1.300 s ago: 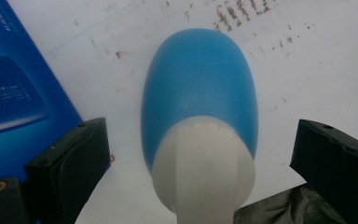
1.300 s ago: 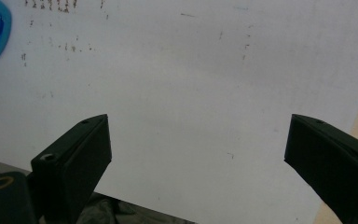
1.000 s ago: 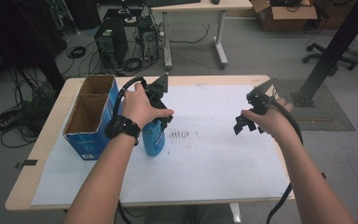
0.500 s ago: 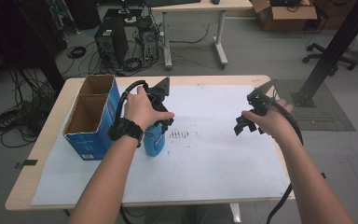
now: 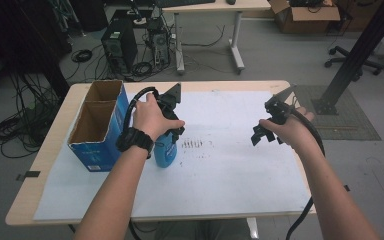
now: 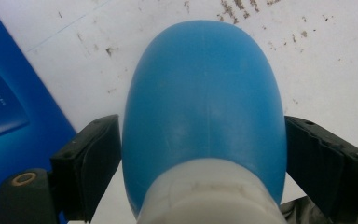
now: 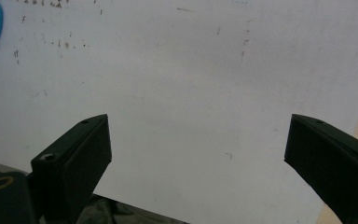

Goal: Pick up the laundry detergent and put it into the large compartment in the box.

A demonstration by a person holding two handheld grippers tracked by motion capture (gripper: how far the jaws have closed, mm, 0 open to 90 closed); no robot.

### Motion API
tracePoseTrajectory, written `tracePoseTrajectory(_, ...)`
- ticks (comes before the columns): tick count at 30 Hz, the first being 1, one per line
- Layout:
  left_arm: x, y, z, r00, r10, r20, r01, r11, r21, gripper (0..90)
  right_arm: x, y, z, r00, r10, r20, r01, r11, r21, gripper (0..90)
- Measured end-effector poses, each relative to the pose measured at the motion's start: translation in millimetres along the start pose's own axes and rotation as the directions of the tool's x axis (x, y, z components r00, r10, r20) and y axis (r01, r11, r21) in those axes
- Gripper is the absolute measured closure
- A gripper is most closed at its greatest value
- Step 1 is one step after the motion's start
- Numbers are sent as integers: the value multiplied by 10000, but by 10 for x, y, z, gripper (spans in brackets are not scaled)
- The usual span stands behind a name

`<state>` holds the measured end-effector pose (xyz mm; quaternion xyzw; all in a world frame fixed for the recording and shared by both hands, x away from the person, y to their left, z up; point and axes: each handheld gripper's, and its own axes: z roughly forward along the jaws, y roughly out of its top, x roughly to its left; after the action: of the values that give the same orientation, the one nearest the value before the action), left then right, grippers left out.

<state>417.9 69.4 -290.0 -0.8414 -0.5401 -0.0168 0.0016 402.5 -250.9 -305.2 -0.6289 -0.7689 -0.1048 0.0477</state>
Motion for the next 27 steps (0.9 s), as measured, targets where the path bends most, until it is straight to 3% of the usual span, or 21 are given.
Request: tracePoseTrajectory(27, -5, 19, 12, 9999, 68, -123, -67, 10000, 38, 229, 9, 11, 21, 10000, -88, 14, 87, 10000, 48, 74)
